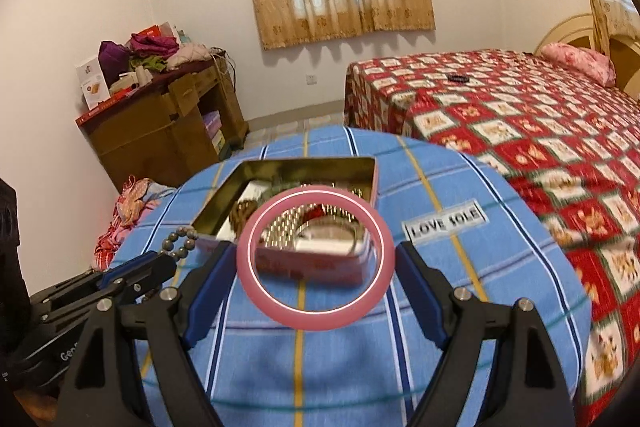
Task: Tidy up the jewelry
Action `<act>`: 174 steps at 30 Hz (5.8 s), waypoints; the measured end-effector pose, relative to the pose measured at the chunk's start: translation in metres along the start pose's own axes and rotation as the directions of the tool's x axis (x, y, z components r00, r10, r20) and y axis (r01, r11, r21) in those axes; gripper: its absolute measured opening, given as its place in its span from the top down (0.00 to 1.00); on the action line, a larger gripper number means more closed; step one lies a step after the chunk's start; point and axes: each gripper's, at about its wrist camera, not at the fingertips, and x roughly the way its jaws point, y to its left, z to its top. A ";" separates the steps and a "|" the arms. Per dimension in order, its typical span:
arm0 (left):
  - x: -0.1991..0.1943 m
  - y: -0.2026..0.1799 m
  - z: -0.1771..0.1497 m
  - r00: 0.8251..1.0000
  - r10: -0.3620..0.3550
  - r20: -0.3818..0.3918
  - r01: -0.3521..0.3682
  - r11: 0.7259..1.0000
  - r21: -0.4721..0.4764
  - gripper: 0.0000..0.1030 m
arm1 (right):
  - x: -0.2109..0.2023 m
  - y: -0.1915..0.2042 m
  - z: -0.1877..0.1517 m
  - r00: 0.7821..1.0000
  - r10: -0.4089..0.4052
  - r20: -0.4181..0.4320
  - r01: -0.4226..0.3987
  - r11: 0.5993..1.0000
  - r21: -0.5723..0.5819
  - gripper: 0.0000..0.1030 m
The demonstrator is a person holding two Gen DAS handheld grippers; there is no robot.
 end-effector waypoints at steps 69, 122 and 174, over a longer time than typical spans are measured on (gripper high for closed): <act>0.112 0.024 0.040 0.989 0.144 -0.036 -0.143 0.989 0.043 0.84 | 0.100 -0.016 0.030 0.999 0.036 0.038 -0.037 0.999 0.029 0.09; -0.070 -0.022 -0.041 0.928 0.369 0.044 -0.371 0.927 0.049 0.34 | -0.071 0.002 -0.022 0.979 -0.174 0.108 0.166 0.983 0.079 0.00; -0.158 -0.049 -0.034 0.887 0.382 0.259 -0.399 0.917 0.016 0.29 | -0.155 0.036 -0.017 0.930 -0.127 0.344 0.130 0.991 0.015 0.00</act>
